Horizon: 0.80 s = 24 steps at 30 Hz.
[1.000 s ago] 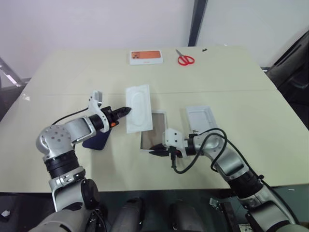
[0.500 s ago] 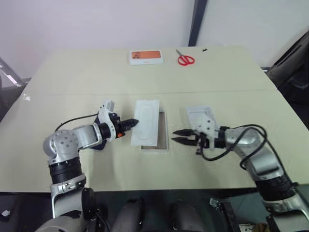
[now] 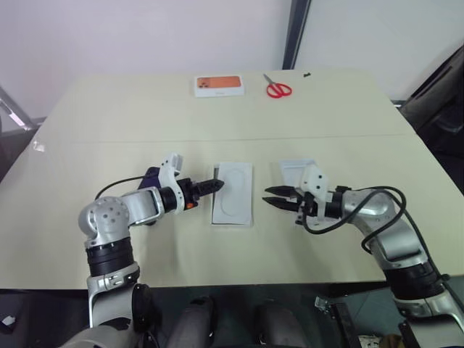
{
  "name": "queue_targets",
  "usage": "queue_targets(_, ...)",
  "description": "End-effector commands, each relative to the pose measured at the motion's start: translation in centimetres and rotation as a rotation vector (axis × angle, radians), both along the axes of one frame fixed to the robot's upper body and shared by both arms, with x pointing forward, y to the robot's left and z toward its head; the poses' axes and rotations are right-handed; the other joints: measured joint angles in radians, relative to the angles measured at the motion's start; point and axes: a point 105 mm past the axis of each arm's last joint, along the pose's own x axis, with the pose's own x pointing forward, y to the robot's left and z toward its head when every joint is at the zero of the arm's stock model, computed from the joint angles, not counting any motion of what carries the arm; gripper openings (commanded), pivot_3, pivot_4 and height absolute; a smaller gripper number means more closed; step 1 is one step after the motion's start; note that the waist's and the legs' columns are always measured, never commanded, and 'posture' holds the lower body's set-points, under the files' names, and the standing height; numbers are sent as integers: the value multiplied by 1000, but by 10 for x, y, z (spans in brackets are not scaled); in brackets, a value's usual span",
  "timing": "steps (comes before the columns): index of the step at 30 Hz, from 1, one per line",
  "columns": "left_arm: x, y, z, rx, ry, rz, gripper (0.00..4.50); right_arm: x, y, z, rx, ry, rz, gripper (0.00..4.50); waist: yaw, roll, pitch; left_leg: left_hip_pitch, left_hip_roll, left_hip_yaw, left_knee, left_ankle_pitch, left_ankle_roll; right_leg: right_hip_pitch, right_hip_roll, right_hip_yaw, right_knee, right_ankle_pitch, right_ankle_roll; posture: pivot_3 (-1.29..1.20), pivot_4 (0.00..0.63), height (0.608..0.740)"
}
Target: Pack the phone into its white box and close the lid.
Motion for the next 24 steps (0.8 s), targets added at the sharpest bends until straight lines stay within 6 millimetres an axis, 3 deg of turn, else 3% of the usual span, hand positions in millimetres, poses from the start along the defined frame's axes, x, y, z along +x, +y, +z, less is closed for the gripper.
queue_targets(1,-2,1,23,-28,-84,-17,3424,4,4,10,12,-51,9,1016,0,0,0,0,0,0,0,0,0,0,0,0,0,0,0,0,150,734)
queue_targets(7,-10,10,41,54,-258,-58,3424,17,15,19,28,-131,-10,1016,-7,0,0,0,0,0,-1,0,0,-1,0,0,0,0,0,0,150,734)
queue_targets(10,-8,29,52,136,-483,0,3487,26,27,25,59,-145,-26,75,-7,1,0,0,1,1,-2,1,-2,-2,1,1,0,0,0,0,150,734)
queue_targets(11,-6,37,55,155,-539,21,3487,28,31,26,50,-164,-27,25,-6,1,0,0,1,1,-3,1,-2,-2,1,1,0,0,0,0,150,734)
queue_targets(17,-8,75,37,313,-695,13,3487,43,65,23,22,-230,-46,25,-1,1,0,0,1,1,-3,1,-2,-2,0,1,-1,0,-1,0,150,734)
queue_targets(19,-13,82,34,285,-713,-11,3487,47,76,16,-51,-278,-35,25,0,1,0,0,0,1,-4,1,-2,-2,0,1,-1,0,-1,0,150,734)
queue_targets(24,-17,100,29,342,-756,-13,3487,60,82,1,-184,-323,-63,25,-3,1,0,0,0,0,-4,1,-2,-3,0,0,-1,0,-1,0,150,734)
